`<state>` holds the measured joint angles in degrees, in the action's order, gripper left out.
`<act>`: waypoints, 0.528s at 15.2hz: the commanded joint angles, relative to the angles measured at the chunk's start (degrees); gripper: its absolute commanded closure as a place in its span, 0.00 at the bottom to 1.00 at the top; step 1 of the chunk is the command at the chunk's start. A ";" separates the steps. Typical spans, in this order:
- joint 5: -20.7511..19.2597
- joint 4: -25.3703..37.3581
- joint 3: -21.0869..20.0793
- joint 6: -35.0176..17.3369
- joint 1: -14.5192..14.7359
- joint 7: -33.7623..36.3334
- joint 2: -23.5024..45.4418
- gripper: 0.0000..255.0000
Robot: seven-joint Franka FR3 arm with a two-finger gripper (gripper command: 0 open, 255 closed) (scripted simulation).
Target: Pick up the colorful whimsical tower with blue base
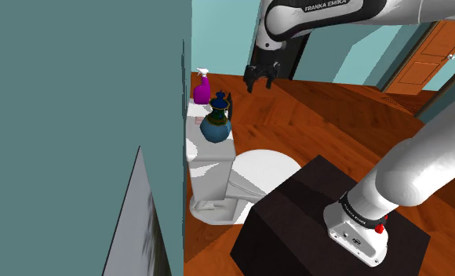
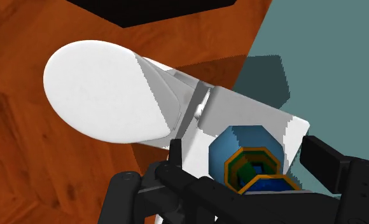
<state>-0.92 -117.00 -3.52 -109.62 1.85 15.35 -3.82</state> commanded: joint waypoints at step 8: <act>-0.02 20.24 -0.92 -0.24 1.31 3.22 20.52 0.00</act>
<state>-0.92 -98.91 -4.36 -109.85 2.97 18.21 14.57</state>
